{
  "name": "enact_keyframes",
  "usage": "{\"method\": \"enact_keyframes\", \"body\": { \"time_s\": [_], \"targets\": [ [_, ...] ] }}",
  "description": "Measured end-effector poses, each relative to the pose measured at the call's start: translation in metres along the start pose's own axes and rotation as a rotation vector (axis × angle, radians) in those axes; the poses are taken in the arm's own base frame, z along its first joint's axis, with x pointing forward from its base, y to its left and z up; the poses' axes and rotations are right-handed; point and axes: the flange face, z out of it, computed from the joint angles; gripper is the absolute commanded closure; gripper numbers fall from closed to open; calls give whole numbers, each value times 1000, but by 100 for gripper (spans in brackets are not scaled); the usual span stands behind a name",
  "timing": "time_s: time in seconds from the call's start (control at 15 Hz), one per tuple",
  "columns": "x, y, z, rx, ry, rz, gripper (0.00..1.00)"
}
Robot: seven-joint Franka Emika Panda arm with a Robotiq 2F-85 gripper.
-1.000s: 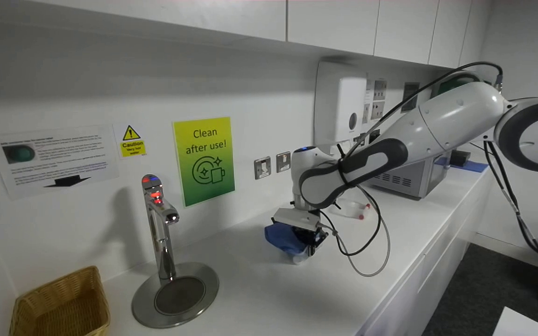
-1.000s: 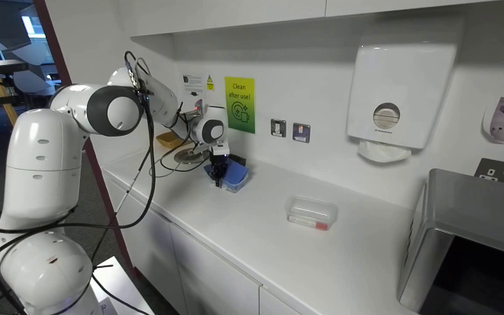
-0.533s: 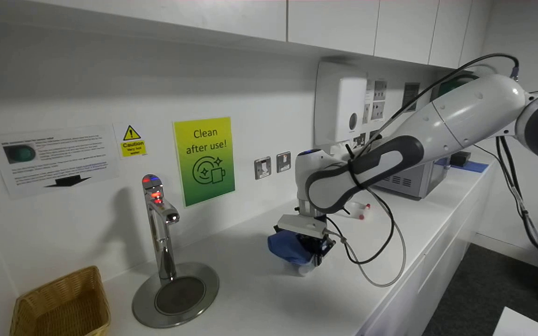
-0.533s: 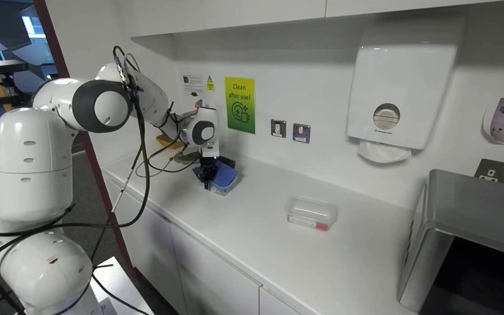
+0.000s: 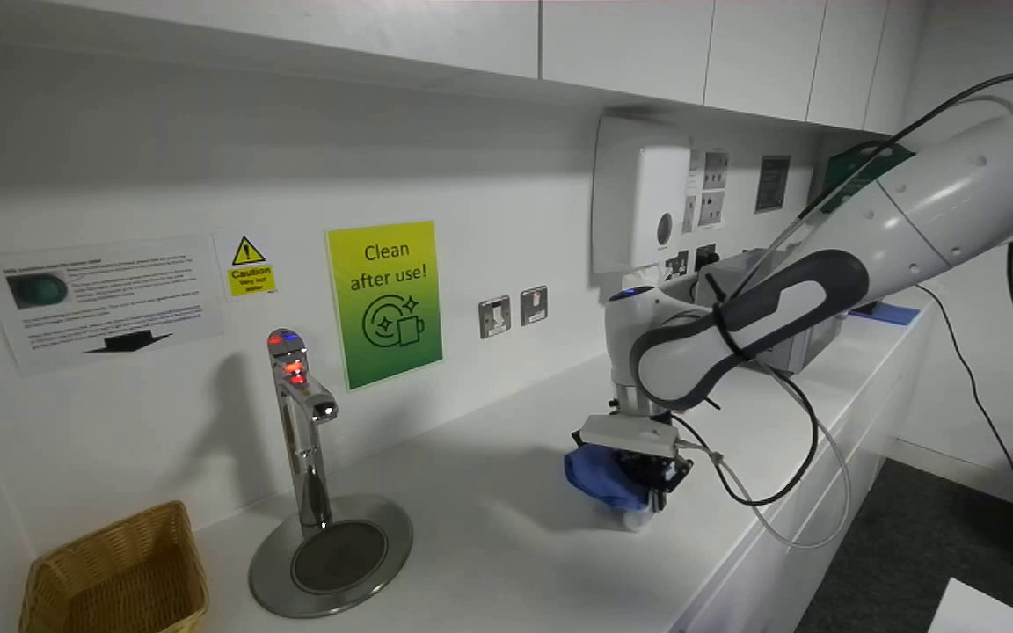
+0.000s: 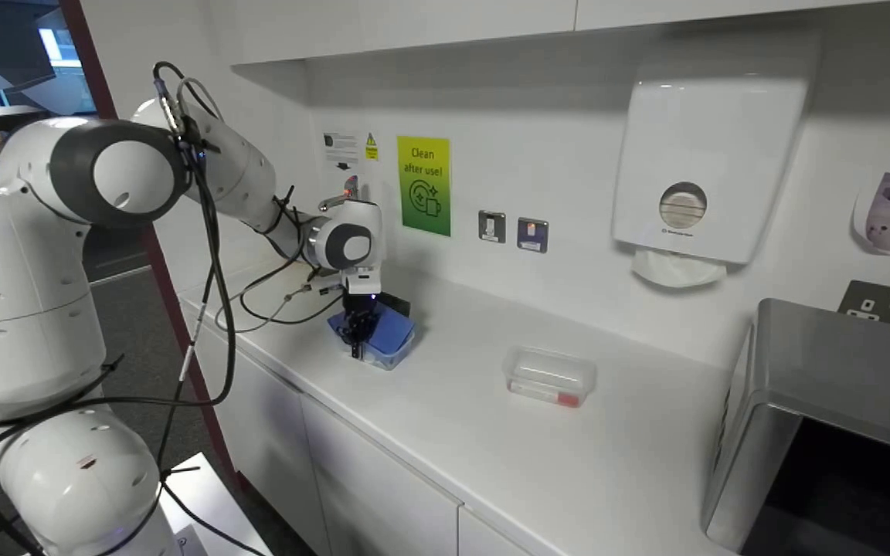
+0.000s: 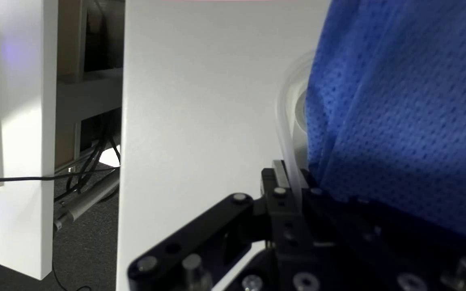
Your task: Move the lunch with the blue cloth closer to the edge, remove the blue cloth and put it on the counter
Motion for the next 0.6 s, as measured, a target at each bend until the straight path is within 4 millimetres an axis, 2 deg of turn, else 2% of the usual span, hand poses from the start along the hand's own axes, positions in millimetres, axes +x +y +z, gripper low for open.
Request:
{"method": "enact_keyframes", "body": {
  "time_s": [0.07,0.13,0.33,0.6],
  "targets": [
    [6,9,2,-4,0,-2,72],
    [12,18,4,-8,0,-3,71],
    [26,40,16,-30,9,1,49],
    [33,56,23,-45,23,1,19]
  ]
}}
